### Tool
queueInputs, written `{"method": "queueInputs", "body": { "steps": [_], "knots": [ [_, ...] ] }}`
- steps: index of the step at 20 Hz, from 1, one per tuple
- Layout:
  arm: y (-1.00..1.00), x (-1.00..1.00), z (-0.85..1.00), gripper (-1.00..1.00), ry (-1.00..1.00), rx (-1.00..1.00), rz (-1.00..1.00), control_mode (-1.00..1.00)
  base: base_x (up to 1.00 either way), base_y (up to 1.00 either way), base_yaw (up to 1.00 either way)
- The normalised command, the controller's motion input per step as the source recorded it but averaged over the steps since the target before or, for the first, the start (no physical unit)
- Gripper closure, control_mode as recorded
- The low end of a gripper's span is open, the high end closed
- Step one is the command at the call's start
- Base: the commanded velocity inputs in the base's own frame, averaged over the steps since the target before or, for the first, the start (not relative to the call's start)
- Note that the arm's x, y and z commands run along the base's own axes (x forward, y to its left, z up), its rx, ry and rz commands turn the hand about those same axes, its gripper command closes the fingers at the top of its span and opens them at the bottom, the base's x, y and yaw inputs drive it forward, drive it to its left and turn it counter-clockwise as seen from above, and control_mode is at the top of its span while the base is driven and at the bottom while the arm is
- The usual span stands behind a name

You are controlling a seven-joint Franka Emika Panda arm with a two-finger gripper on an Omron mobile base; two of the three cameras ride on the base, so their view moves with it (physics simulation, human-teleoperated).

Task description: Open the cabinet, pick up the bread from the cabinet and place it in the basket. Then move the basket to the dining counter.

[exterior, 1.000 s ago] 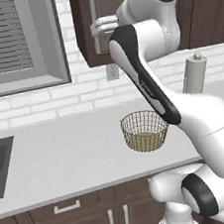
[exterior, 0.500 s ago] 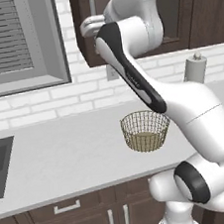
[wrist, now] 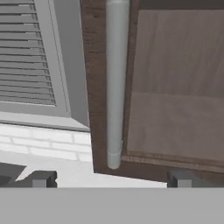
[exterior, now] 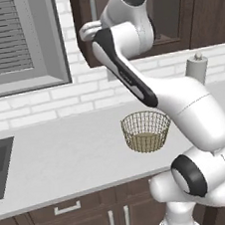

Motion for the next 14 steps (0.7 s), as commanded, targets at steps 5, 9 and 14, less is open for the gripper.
{"method": "queueInputs", "body": {
  "steps": [5, 9, 14],
  "knots": [
    [0.02, 0.47, -0.07, -1.00, 0.00, -0.03, 0.00, -1.00, 0.00, 0.00, 0.00],
    [0.04, 0.47, -0.07, -1.00, 0.02, -0.04, 0.00, -1.00, 0.00, 0.00, 0.00],
    [0.17, 0.50, -0.13, -1.00, 0.01, -0.06, 0.00, -1.00, 0.00, 0.00, 0.00]
  ]
}}
